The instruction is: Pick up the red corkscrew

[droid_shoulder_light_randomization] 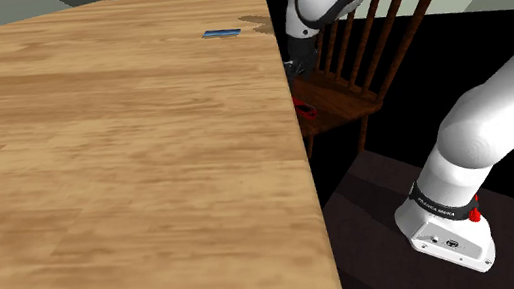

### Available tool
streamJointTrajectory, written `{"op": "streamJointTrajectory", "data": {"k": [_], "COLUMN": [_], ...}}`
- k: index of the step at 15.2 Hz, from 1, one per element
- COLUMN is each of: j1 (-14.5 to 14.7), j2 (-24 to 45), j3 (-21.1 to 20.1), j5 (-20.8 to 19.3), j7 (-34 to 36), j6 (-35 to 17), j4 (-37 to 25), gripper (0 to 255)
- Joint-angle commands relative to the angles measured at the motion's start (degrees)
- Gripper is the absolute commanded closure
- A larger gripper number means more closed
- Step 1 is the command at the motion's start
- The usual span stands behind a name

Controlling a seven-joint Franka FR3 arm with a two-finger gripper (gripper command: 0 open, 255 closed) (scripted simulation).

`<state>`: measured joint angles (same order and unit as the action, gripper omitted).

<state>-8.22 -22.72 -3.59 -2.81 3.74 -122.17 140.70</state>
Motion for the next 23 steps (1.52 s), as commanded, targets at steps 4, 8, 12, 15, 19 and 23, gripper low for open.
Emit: {"op": "streamJointTrajectory", "data": {"k": [4,8,12,15,19,23], "j1": [-2.7,-2.8,-2.9,-2.9,-2.9,-2.9], "j2": [9.0,10.5,12.1,12.0,12.1,12.1], "j3": [0.5,0.5,0.4,0.4,0.4,0.4], "j5": [-3.3,-3.7,-4.1,-4.1,-4.1,-4.1], "j7": [2.7,3.2,3.6,3.6,3.6,3.6], "j6": [-5.4,-8.7,-11.6,-11.6,-11.6,-11.6], "j4": [-3.8,-2.1,-0.6,-0.6,-0.7,-0.7], "gripper": [0,0,0,255,255,255]}}
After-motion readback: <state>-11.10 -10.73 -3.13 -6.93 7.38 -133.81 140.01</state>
